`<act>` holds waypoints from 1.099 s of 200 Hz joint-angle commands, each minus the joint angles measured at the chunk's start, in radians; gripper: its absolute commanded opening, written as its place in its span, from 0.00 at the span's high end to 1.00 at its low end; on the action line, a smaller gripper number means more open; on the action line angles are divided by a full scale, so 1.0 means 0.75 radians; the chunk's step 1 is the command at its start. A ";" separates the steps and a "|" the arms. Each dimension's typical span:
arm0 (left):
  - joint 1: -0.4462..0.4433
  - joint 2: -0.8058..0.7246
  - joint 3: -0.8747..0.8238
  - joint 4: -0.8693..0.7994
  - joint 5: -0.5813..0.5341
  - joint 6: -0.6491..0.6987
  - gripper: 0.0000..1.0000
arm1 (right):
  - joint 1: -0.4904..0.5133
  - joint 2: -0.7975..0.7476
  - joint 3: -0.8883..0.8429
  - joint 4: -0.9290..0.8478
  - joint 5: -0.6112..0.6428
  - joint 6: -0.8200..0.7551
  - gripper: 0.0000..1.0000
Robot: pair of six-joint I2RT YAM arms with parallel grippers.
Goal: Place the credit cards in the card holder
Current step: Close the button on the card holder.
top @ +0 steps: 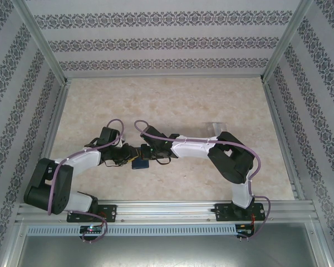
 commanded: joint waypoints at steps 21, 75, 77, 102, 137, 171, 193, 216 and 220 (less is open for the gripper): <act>0.012 -0.114 -0.008 -0.163 -0.167 0.063 0.78 | -0.008 0.028 0.032 -0.029 -0.019 -0.015 1.00; 0.012 -0.038 -0.045 -0.084 -0.133 0.056 0.79 | -0.006 0.042 0.078 -0.096 -0.036 -0.023 1.00; 0.012 -0.035 -0.045 -0.084 -0.134 0.055 0.79 | -0.005 0.042 0.078 -0.095 -0.037 -0.022 1.00; 0.014 -0.021 -0.056 -0.053 -0.134 0.050 0.79 | -0.001 0.044 0.083 -0.110 -0.033 -0.029 1.00; 0.012 0.012 -0.060 -0.025 -0.119 0.044 0.81 | 0.002 0.080 0.100 -0.116 -0.059 -0.026 1.00; 0.013 0.053 -0.064 0.010 -0.082 0.037 0.82 | 0.009 0.089 0.123 -0.121 -0.067 -0.032 1.00; 0.013 0.054 -0.068 0.024 -0.083 0.031 0.82 | 0.009 0.100 0.139 -0.141 -0.067 -0.046 1.00; 0.011 0.045 -0.062 0.009 -0.086 0.034 0.82 | 0.009 0.113 0.144 -0.159 -0.070 -0.047 1.00; 0.012 0.043 -0.060 0.008 -0.086 0.032 0.83 | 0.009 0.115 0.145 -0.163 -0.068 -0.048 1.00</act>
